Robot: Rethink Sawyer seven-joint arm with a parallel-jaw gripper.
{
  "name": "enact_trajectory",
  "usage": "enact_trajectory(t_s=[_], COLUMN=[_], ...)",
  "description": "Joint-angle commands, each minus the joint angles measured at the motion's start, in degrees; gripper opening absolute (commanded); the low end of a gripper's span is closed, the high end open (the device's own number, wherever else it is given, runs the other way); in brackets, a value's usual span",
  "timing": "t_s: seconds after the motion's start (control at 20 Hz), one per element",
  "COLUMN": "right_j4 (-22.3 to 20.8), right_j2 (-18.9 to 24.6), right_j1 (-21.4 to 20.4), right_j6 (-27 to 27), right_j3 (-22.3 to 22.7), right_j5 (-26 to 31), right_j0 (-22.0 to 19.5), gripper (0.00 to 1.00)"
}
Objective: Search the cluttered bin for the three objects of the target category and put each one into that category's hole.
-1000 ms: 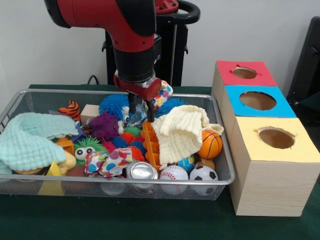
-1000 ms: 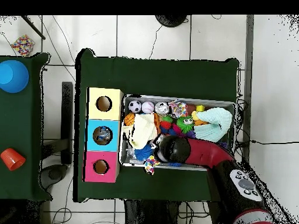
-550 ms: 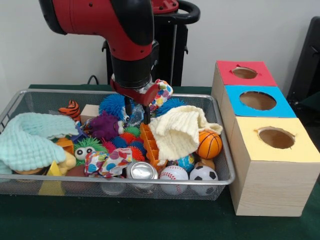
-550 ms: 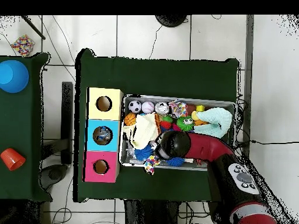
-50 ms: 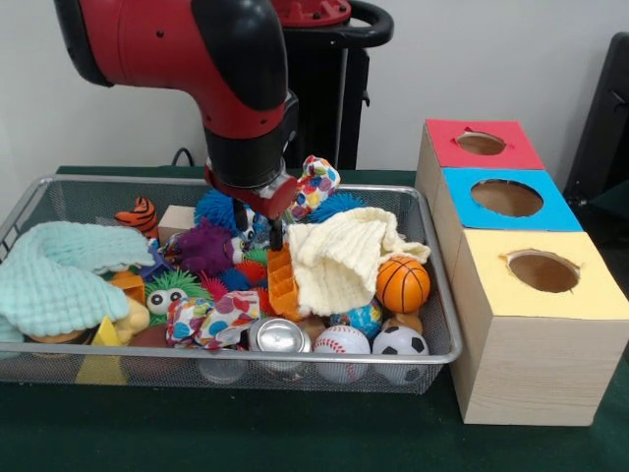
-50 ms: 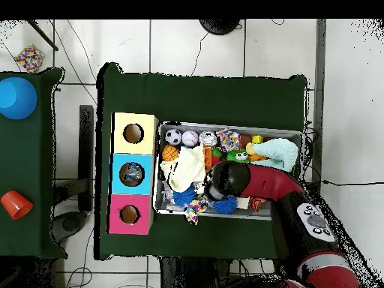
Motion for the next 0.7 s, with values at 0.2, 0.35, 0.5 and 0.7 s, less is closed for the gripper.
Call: enact_trajectory(t_s=[0.2,0.35,0.5,0.7], right_j4=[-2.9,-2.4,-1.7,-0.6], right_j2=[6.9,8.8,10.4,13.0], right_j1=[6.4,6.3,4.7,2.2], right_j6=[-14.7,-16.7,-16.4,-15.7], right_j3=[-6.0,-6.0,-3.9,-0.6], right_j5=[6.6,8.9,10.0,11.0], right_j0=[-5.0,-6.4,-7.4,-9.1], gripper=[1.00,1.00,1.00,1.00])
